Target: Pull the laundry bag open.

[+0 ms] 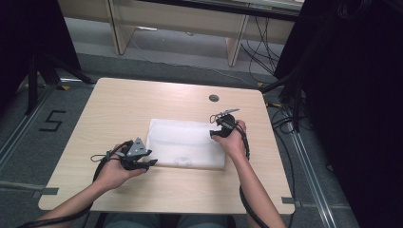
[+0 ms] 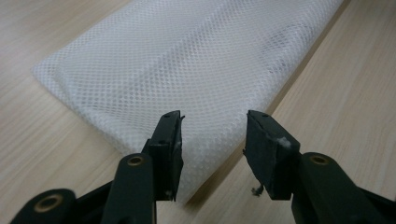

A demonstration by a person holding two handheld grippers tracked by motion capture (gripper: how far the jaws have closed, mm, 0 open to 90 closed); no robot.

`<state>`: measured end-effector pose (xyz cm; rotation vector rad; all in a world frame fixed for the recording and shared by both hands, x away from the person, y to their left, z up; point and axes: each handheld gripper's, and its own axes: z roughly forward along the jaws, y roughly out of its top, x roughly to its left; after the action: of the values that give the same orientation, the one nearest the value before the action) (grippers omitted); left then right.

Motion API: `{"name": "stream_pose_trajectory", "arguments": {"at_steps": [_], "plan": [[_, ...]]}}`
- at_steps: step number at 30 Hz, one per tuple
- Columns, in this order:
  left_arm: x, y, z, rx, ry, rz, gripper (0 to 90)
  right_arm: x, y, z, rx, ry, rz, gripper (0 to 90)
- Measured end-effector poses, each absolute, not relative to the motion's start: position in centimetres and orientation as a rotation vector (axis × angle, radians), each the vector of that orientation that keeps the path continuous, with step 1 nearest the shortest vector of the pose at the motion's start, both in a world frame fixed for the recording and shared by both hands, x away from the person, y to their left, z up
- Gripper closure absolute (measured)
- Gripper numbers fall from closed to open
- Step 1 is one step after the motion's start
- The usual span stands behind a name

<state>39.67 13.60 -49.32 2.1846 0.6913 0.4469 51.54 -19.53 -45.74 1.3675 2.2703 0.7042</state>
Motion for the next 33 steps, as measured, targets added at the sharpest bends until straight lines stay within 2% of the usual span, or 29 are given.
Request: {"name": "stream_pose_trajectory", "arguments": {"at_steps": [7, 9, 13, 17, 23, 33], "plan": [[40.5, 12.6, -50.3, 2.244, 0.693, 0.42, 54.8, 52.2, -20.6, -48.0, 1.425, 2.276, 0.68, 38.0], [40.7, 12.4, -50.5, 2.262, 0.694, 0.42, 54.8, 52.2, -20.4, -48.4, 1.391, 2.301, 0.666, 45.3], [40.9, 12.1, -50.9, 2.266, 0.711, 0.385, 54.8, 51.5, -19.7, -48.2, 1.272, 2.358, 0.599, 71.5], [40.9, 12.1, -51.1, 2.274, 0.716, 0.385, 55.2, 51.0, -19.5, -47.5, 1.203, 2.391, 0.582, 85.2], [40.9, 12.0, -51.1, 2.266, 0.748, 0.356, 57.6, 49.6, -19.6, -45.9, 1.098, 2.404, 0.651, 87.3], [40.7, 11.8, -51.1, 2.266, 0.756, 0.382, 61.5, 44.2, -19.5, -42.9, 0.904, 2.478, 0.883, 87.6]]}}
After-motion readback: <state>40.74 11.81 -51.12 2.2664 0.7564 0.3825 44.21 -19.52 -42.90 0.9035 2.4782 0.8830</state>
